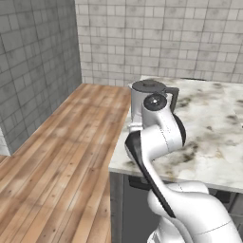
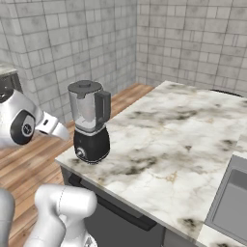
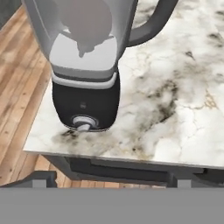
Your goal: Grab the onions from the fridge, place them in the blender, close the lid, and turn on the blender to create a marinade.
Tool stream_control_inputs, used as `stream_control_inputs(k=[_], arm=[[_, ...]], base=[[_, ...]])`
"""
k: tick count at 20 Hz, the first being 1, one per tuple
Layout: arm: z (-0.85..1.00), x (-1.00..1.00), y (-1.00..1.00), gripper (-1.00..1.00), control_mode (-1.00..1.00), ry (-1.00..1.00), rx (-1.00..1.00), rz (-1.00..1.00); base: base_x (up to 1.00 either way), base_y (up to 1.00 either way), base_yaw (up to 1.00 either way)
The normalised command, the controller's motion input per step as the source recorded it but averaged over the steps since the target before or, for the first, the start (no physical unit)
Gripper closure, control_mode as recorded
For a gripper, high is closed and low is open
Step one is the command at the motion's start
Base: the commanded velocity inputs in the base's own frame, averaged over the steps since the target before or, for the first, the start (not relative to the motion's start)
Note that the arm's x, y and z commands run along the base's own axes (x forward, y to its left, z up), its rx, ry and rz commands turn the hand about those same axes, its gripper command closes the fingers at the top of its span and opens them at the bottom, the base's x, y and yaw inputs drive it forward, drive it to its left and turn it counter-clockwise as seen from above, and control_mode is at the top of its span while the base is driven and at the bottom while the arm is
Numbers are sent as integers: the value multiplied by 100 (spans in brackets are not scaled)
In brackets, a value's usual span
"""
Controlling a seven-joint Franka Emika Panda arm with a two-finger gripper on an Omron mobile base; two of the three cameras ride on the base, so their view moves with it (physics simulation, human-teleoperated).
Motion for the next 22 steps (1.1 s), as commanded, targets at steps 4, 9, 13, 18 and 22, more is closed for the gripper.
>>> stream_control_inputs(k=[4,9,13,18,22], arm=[[-41,6,-13,-100,-100,-1,1,-16],[-21,5,-7,-100,-100,6,0,-11],[0,15,6,-100,-100,5,0,0],[-6,28,1,-100,-100,2,1,0],[-18,27,0,-100,-100,0,3,0]], base=[[0,0,0],[0,0,0],[0,0,0],[0,0,0],[0,0,0]])
